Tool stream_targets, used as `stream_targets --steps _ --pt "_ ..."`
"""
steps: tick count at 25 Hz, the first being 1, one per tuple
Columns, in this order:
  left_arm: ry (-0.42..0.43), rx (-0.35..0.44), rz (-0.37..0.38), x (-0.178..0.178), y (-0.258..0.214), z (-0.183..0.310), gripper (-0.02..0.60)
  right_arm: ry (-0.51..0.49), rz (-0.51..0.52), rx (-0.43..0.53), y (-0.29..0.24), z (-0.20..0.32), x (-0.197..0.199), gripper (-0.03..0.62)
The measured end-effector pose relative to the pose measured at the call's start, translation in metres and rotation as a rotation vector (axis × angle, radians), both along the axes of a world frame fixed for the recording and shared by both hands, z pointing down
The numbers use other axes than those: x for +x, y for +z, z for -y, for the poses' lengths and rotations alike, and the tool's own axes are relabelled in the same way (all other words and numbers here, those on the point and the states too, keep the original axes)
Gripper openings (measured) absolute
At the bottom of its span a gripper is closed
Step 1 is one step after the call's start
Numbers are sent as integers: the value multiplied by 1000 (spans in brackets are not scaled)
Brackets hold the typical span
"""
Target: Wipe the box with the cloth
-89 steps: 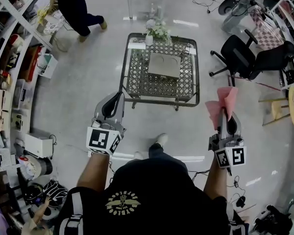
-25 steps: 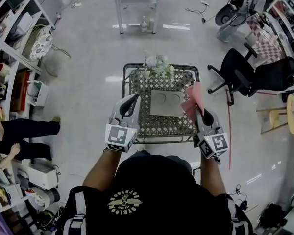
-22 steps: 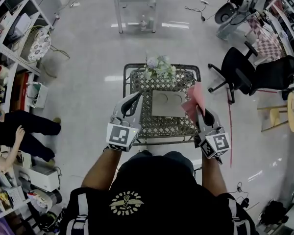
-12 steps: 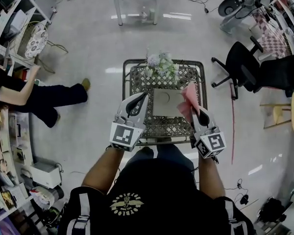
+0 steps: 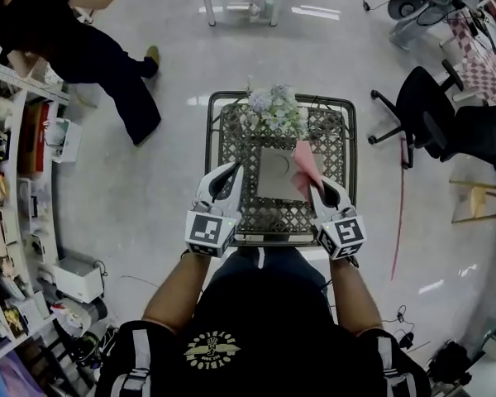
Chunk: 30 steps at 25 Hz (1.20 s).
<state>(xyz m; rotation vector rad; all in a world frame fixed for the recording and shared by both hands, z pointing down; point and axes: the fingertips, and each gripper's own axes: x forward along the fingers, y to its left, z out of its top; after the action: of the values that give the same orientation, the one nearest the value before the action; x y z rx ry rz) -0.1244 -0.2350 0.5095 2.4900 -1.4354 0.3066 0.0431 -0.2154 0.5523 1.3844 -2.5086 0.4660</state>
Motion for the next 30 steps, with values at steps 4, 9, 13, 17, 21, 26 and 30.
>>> stream_targets --steps 4,9,13,17,21,26,30 --pt "-5 -21 7 6 19 4 0 -78 -33 -68 47 8 -18 17" --pt "-39 -68 49 4 35 3 0 -130 -32 -178 115 20 -42 17" --pt "-50 -86 44 5 48 -1 0 -135 -25 -288 171 37 -57 17" --pt "-58 -103 54 6 54 -7 0 -133 -55 -388 220 44 -67 17" --pt "-63 -109 54 9 56 -12 0 -130 -114 -474 254 43 -70 17" --pt "-57 -110 70 13 53 -11 0 -85 -215 -507 278 50 -55 17" --pt "-37 -119 70 23 57 -15 0 -25 -274 -522 290 53 -15 17"
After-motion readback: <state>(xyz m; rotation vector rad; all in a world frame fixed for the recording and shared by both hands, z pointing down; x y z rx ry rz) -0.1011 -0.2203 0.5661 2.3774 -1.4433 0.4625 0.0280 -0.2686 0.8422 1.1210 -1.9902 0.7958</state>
